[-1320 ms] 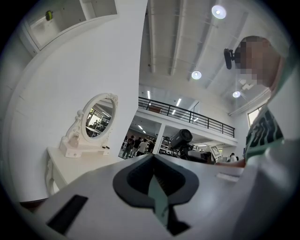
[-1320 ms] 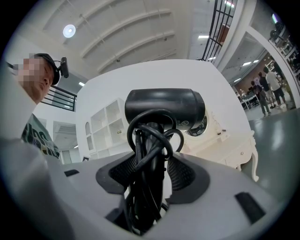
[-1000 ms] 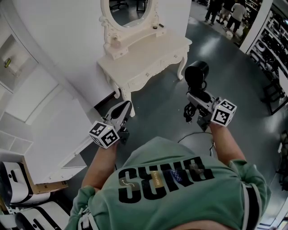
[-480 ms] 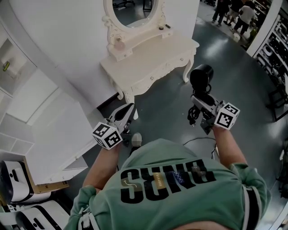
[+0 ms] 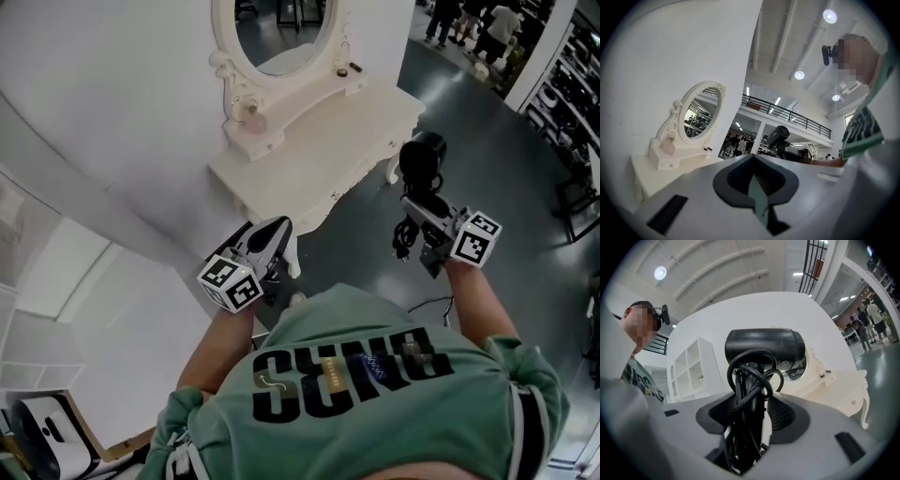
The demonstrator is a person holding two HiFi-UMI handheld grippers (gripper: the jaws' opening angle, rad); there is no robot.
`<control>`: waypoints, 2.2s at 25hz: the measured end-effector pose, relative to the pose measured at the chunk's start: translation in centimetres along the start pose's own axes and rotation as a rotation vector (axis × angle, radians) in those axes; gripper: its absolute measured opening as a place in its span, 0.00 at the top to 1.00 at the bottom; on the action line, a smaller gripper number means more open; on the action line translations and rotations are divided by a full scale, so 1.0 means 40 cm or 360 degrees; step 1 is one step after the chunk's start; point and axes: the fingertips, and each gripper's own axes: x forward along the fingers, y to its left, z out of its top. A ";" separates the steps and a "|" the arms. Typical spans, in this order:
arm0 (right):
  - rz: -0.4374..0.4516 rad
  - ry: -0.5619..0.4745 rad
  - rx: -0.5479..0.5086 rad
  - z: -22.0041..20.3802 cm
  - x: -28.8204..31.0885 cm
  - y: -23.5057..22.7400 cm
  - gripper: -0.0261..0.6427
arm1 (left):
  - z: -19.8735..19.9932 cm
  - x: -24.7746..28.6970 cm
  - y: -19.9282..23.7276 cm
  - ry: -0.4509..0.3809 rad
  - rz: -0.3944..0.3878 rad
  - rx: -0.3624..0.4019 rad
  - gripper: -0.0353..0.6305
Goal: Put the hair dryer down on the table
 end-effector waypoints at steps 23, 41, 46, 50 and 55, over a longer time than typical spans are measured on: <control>-0.0133 -0.0039 0.0105 0.128 0.496 -0.399 0.66 | 0.154 0.324 0.545 0.0140 -0.0154 -0.0057 0.93; 0.0088 0.0499 -0.0379 0.138 0.699 -0.768 0.66 | 0.155 0.570 0.703 0.0129 0.0036 -0.0020 0.93; 0.0095 0.0702 -0.0526 0.104 0.797 -0.831 0.66 | 0.150 0.546 0.793 0.0143 0.0058 -0.0030 0.93; 0.0175 0.0869 -0.0633 0.058 0.880 -0.875 0.66 | 0.141 0.550 0.847 0.0143 0.0082 -0.0034 0.93; 0.0319 0.1098 -0.0800 -0.027 0.967 -0.932 0.66 | 0.103 0.569 0.883 0.0148 0.0092 -0.0040 0.93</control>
